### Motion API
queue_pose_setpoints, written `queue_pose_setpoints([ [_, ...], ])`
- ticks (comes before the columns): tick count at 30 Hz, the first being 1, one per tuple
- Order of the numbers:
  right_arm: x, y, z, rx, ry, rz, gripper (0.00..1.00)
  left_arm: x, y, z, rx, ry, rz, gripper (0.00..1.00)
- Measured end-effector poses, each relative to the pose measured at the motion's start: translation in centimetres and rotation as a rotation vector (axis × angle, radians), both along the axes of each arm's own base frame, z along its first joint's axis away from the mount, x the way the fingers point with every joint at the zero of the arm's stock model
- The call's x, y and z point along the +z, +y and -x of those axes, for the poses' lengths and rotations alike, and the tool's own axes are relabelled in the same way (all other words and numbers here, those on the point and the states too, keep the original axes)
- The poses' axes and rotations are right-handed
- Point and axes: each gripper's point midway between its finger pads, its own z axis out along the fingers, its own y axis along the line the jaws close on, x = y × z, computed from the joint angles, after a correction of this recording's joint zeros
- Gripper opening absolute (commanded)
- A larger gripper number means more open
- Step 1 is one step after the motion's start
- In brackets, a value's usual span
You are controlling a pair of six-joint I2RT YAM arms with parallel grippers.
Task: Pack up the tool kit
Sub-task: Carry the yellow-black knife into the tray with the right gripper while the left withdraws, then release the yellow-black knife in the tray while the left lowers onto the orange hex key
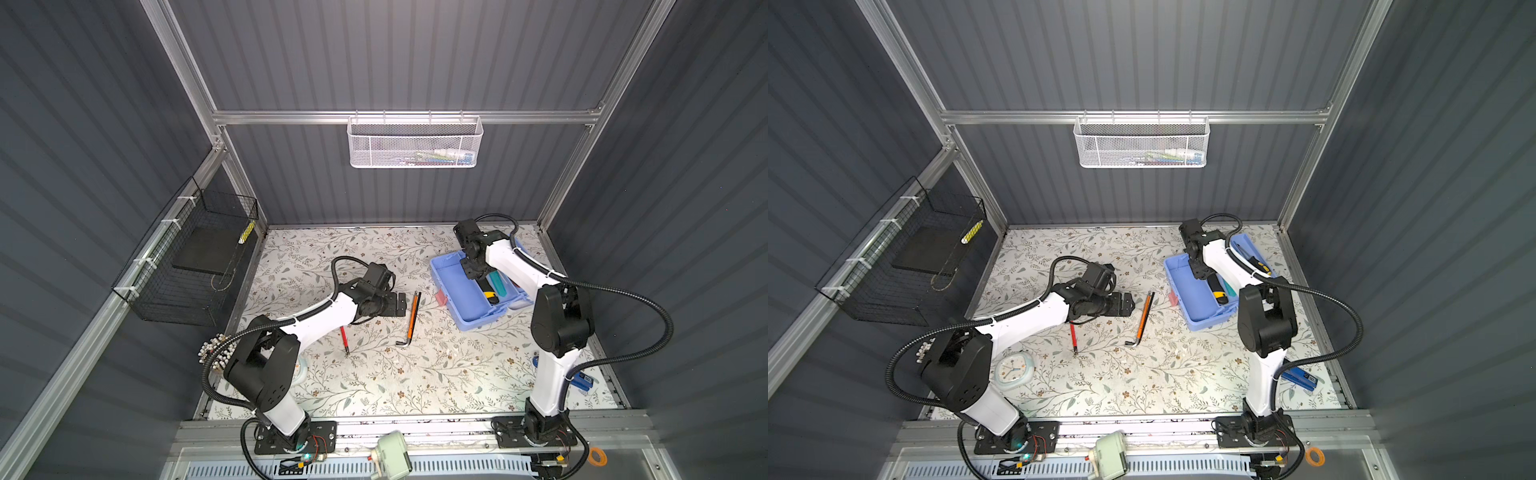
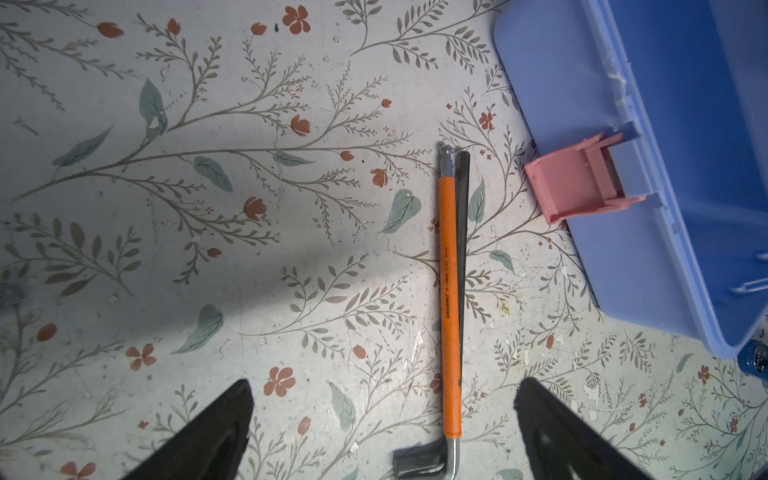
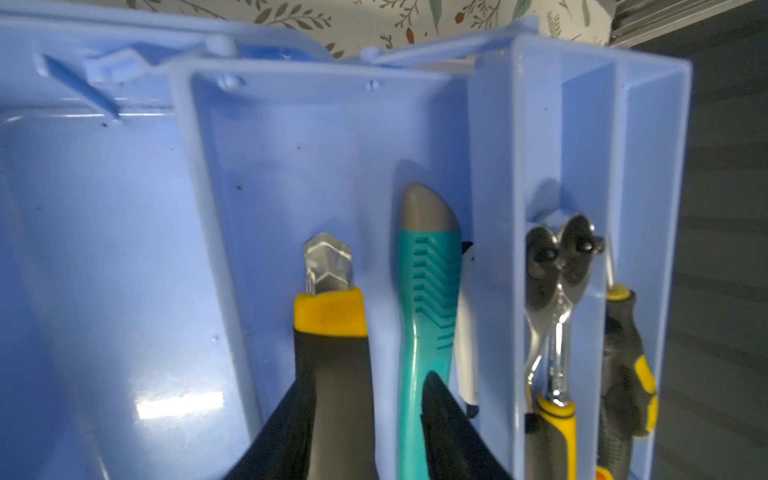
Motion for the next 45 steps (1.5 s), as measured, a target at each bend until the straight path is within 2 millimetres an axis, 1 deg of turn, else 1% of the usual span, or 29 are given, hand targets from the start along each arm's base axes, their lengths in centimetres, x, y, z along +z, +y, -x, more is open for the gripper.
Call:
queue_pose_setpoints([
  [5, 0.3, 0.1, 1.0, -0.014, -0.005, -0.034, 0.47, 0.0, 0.0, 0.0, 0.000, 0.000, 0.000, 1.00],
  [10, 0.1, 0.2, 1.8, -0.028, -0.013, -0.076, 0.56, -0.1, 0.0, 0.0, 0.000, 0.001, -0.001, 1.00],
  [13, 0.7, 0.5, 2.3, -0.029, -0.038, -0.128, 0.67, -0.5, 0.0, 0.0, 0.000, 0.009, -0.007, 0.99],
  [16, 1.5, 1.1, 2.7, -0.021, -0.071, -0.183, 0.72, -1.2, 0.1, 0.2, 0.000, 0.028, -0.023, 1.00],
  [20, 2.4, 2.2, 2.9, -0.014, -0.103, -0.262, 0.74, -1.5, 0.3, 0.4, -0.003, 0.038, -0.032, 0.99],
  [24, 2.5, 3.0, 3.6, -0.013, -0.111, -0.331, 0.74, -1.5, 0.3, 0.4, -0.006, 0.038, -0.035, 0.97],
  [27, 2.2, 3.7, 4.7, -0.016, -0.106, -0.382, 0.71, -1.5, 0.3, 0.4, -0.014, 0.036, -0.038, 0.91],
  [30, 1.9, 4.5, 5.8, -0.027, -0.100, -0.435, 0.71, -1.6, 0.0, 0.6, -0.034, 0.038, -0.042, 0.82],
  [34, 1.5, 5.0, 6.7, -0.056, -0.093, -0.490, 0.70, -2.0, -1.8, 1.0, -0.090, 0.048, -0.043, 0.70],
  [38, 1.2, 5.3, 6.9, -0.079, -0.091, -0.526, 0.70, -2.8, -3.4, 1.8, -0.140, 0.071, -0.041, 0.64],
  [42, 1.3, 5.6, 6.8, -0.085, -0.099, -0.546, 0.70, -3.7, -4.3, 2.5, -0.167, 0.097, -0.043, 0.57],
  [45, 1.5, 5.6, 6.7, -0.083, -0.105, -0.549, 0.71, -4.3, -4.7, 2.8, -0.178, 0.117, -0.041, 0.53],
])
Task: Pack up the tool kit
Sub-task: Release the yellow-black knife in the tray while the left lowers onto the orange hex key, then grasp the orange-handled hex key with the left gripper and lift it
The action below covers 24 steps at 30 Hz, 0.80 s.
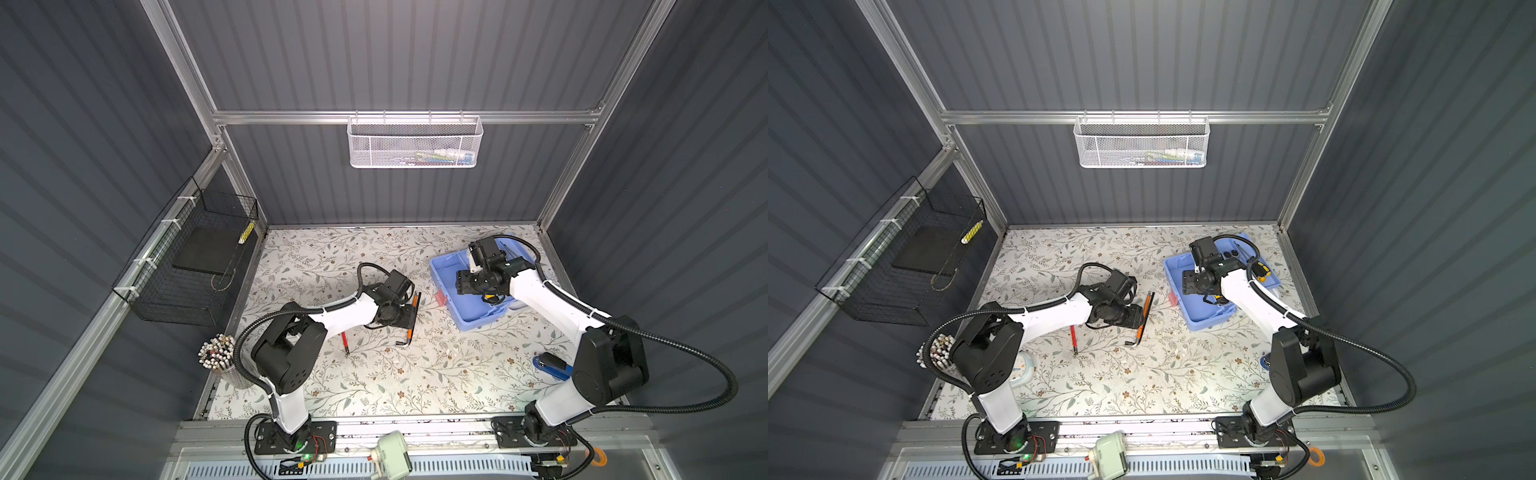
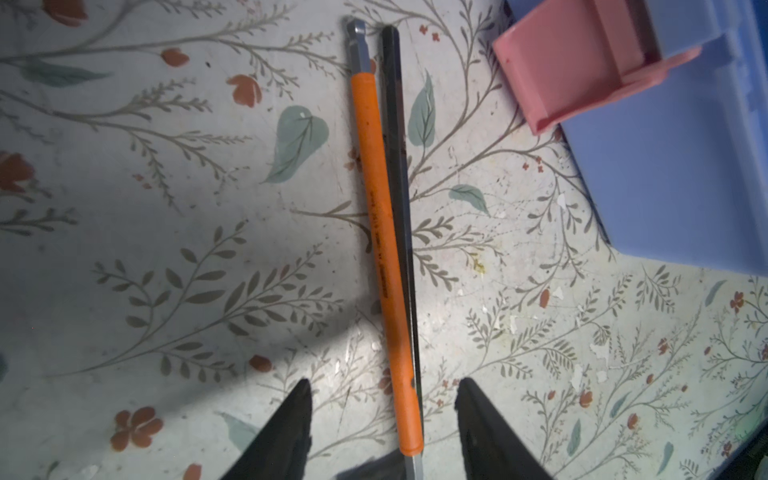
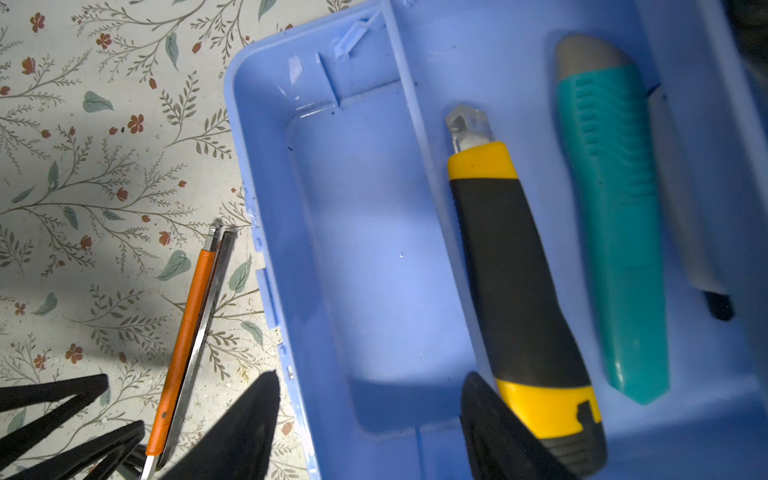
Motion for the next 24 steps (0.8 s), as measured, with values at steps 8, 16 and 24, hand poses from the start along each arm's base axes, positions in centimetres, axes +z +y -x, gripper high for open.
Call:
queue_pose_setpoints([
  [8, 0.0, 0.0, 0.0, -0.001, -0.002, 0.000, 0.71, -1.1, -0.5, 0.8, -0.014, 0.045, 0.003, 0.37],
  [16, 0.0, 0.0, 0.0, -0.001, -0.002, 0.000, 0.72, -1.1, -1.2, 0.8, -0.023, 0.056, 0.039, 0.32],
  [24, 0.0, -0.1, 0.0, -0.002, -0.002, 0.003, 0.72, -1.4, -1.7, 1.0, -0.031, 0.070, 0.066, 0.28],
])
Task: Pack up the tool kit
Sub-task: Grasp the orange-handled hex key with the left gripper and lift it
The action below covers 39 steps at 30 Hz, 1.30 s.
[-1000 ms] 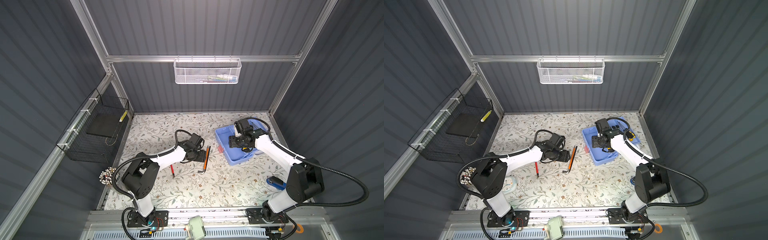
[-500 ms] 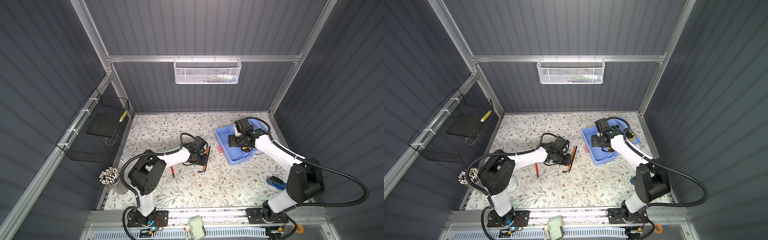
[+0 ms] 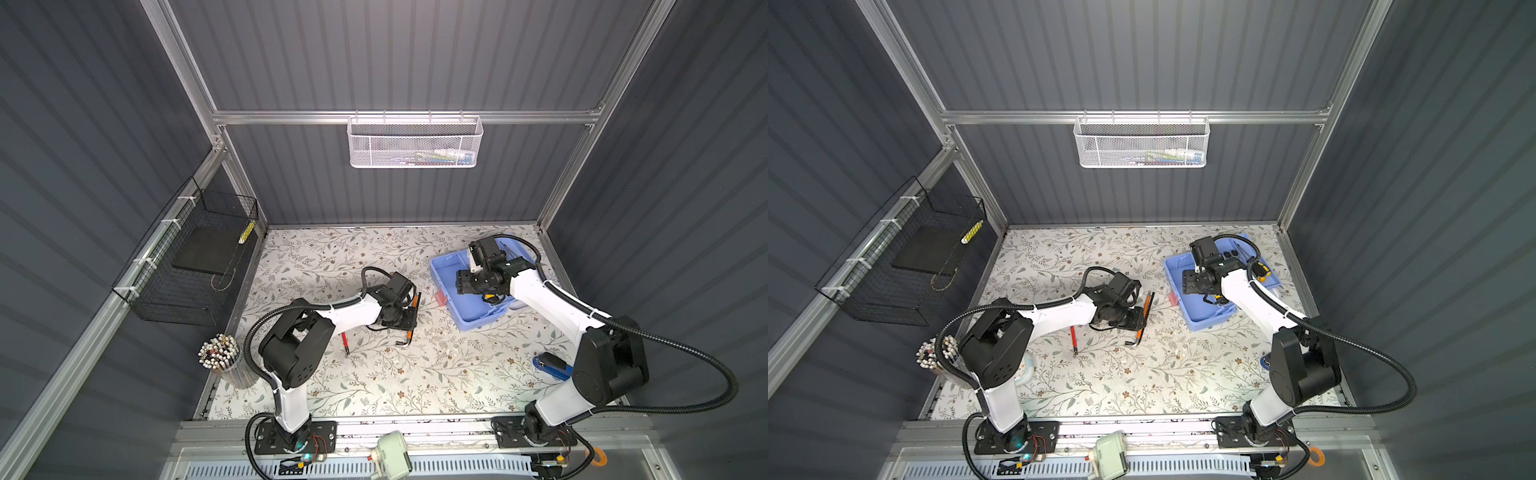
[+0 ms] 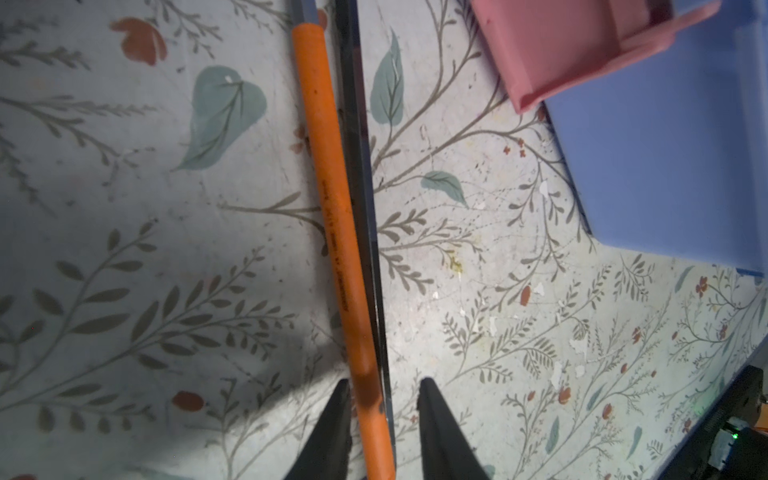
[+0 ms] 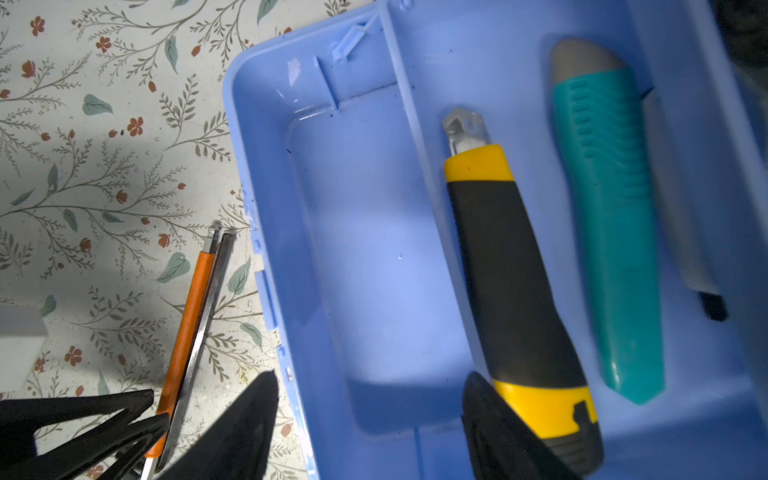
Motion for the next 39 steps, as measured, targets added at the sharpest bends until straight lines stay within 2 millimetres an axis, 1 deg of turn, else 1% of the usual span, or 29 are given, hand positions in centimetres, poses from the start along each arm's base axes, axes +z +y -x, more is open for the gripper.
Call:
queue_pose_setpoints([
  [8, 0.0, 0.0, 0.0, 0.000, 0.001, 0.001, 0.72, -1.4, 0.1, 0.7, -0.001, 0.039, -0.007, 0.25],
  [20, -0.1, -0.1, 0.1, -0.001, 0.004, 0.003, 0.72, -1.4, -0.1, 1.0, -0.004, 0.049, 0.005, 0.11],
  [29, -0.1, 0.0, 0.1, 0.000, 0.005, 0.001, 0.72, -1.3, 0.0, 0.9, 0.005, 0.047, 0.002, 0.05],
  [34, 0.1, 0.5, 0.3, 0.003, 0.009, -0.027, 0.70, -0.5, 0.7, 0.8, 0.039, 0.028, -0.005, 0.02],
  [39, 0.6, 2.0, 0.7, 0.031, 0.002, -0.065, 0.70, 2.0, 0.9, 0.4, 0.069, -0.021, 0.027, 0.02],
])
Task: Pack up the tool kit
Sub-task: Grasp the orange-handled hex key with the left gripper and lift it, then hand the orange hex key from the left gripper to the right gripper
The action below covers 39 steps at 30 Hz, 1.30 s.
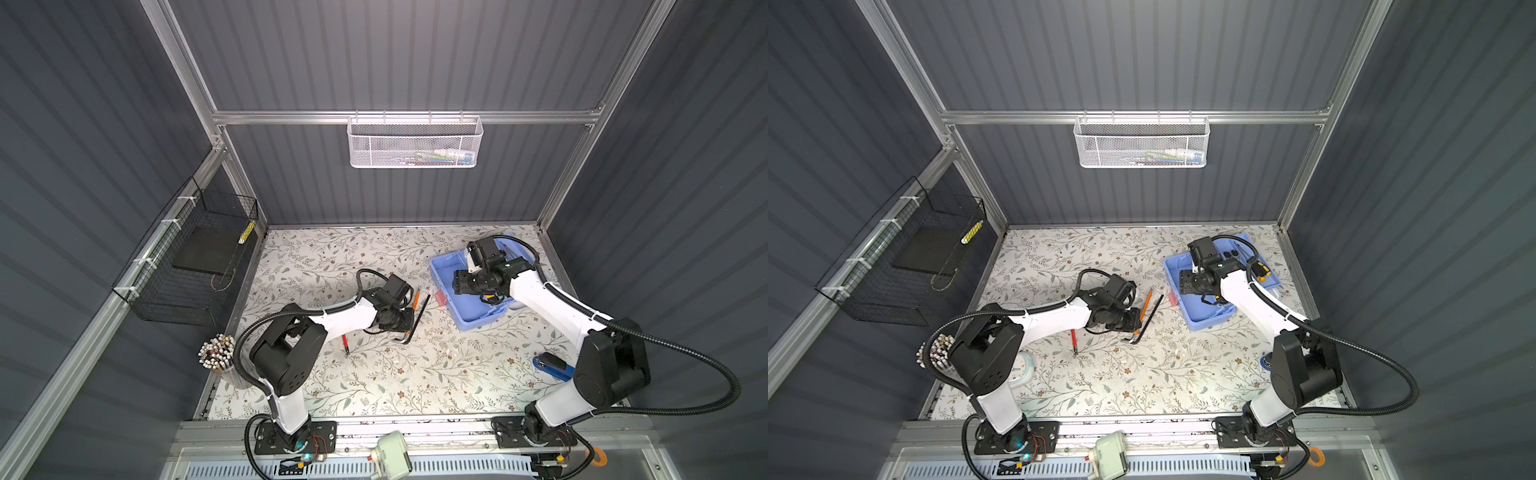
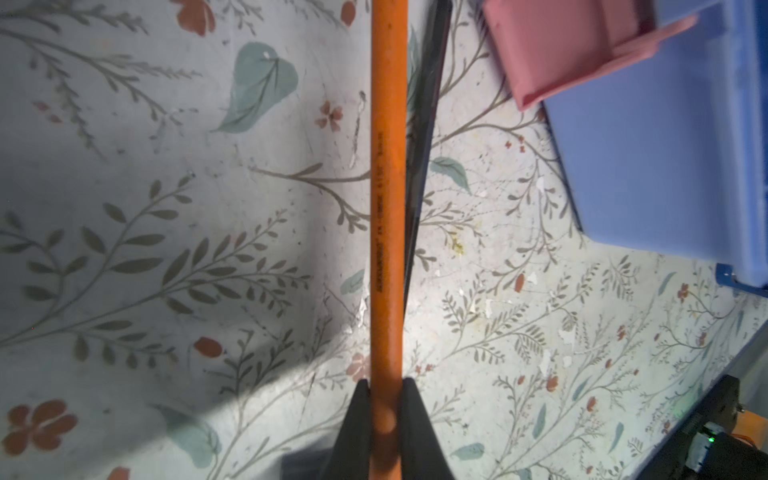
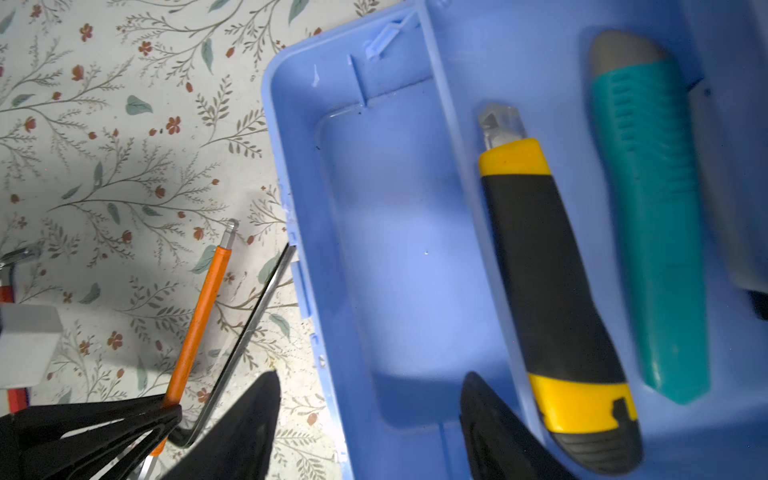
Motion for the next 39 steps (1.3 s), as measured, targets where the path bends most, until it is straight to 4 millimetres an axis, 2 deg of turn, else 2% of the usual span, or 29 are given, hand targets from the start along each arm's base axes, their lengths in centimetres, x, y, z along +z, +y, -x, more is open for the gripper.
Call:
queue_pose_setpoints([
  [4, 0.2, 1.5, 0.3, 0.027, 0.002, -0.041, 0.70, 1.7, -0.1, -0.4, 0.014, -0.040, 0.026, 0.02],
  [10, 0.9, 4.0, 0.5, 0.059, 0.005, -0.154, 0.69, 2.2, 0.0, -0.6, 0.024, -0.050, 0.032, 0.02],
  [17, 1.7, 7.0, 0.4, 0.086, 0.009, -0.300, 0.62, 3.5, -0.8, -1.3, 0.028, -0.091, 0.084, 0.02],
  [23, 0.3, 8.8, 0.4, 0.097, 0.059, -0.352, 0.58, 5.5, -2.1, -1.8, 0.010, -0.139, 0.163, 0.02],
  [29, -1.0, 10.3, 0.4, 0.103, 0.096, -0.384, 0.54, 6.4, -3.6, -1.3, -0.029, -0.158, 0.220, 0.03],
  [34, -1.0, 11.4, 0.5, 0.109, 0.107, -0.420, 0.36, 6.9, -4.2, -0.9, -0.056, -0.165, 0.265, 0.03],
  [39, -0.9, 11.8, 0.5, 0.100, 0.122, -0.449, 0.08, 7.3, -3.9, -0.6, -0.045, -0.177, 0.290, 0.07],
])
